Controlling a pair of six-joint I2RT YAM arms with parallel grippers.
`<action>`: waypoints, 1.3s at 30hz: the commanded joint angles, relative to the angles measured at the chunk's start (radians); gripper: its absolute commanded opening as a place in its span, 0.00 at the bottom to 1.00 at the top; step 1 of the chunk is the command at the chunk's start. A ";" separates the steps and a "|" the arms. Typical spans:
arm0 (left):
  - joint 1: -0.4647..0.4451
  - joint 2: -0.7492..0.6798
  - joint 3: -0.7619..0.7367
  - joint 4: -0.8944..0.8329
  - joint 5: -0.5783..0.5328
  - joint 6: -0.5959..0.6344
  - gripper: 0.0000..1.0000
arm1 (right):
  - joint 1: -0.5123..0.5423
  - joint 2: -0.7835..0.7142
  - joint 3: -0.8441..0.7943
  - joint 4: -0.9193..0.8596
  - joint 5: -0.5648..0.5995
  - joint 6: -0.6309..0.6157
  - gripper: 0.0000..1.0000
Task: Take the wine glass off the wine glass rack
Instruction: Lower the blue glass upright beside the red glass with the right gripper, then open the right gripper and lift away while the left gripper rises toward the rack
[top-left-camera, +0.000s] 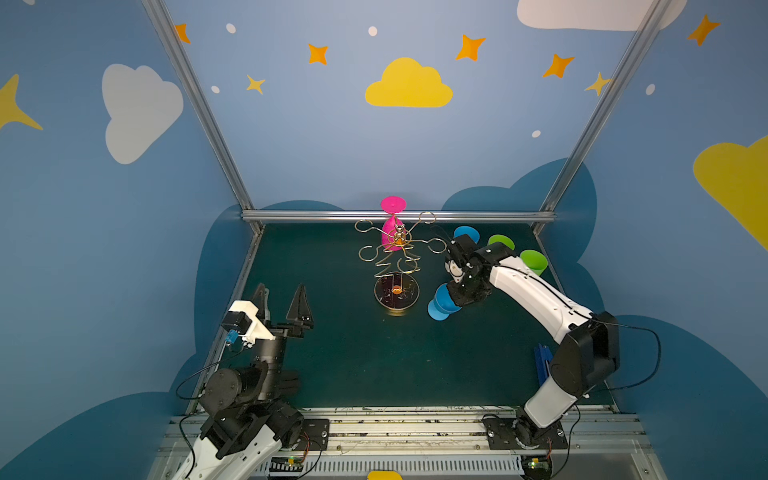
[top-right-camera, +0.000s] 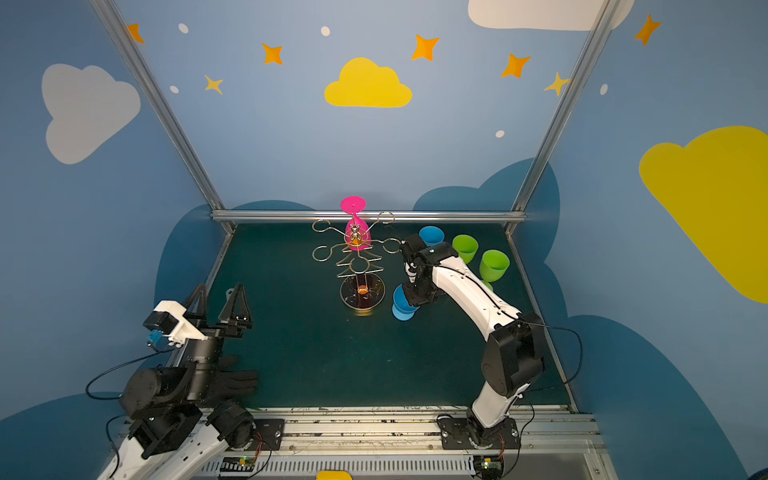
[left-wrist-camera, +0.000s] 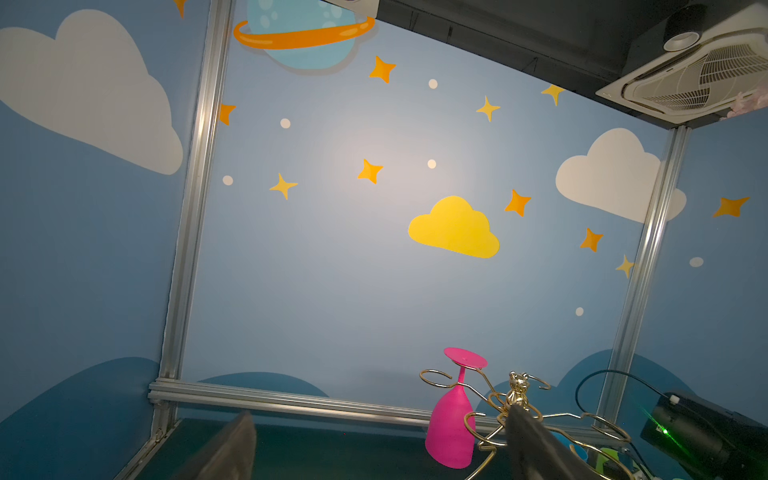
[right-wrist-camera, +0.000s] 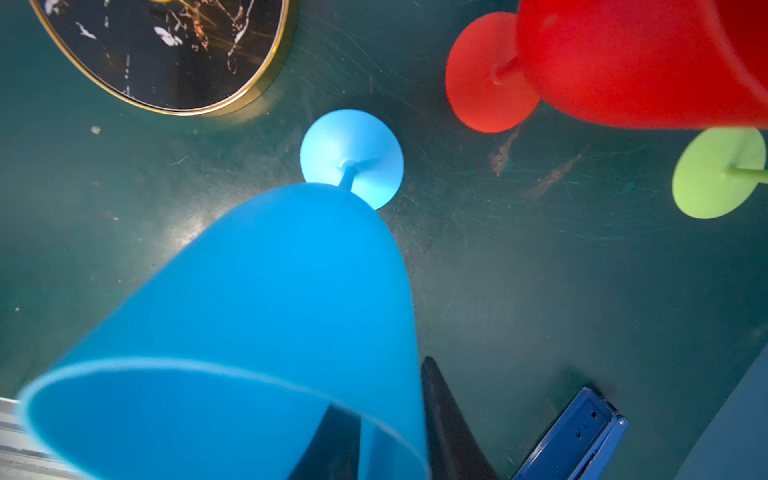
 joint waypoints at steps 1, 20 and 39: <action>0.005 0.005 0.033 0.027 -0.014 0.017 0.92 | -0.005 -0.055 0.011 0.020 -0.031 0.013 0.31; 0.298 0.557 0.507 -0.398 0.334 -0.374 0.80 | -0.084 -0.649 -0.387 0.450 -0.111 0.021 0.55; 0.650 1.393 1.093 -0.375 1.369 -0.630 0.67 | -0.138 -0.870 -0.565 0.463 -0.176 0.029 0.74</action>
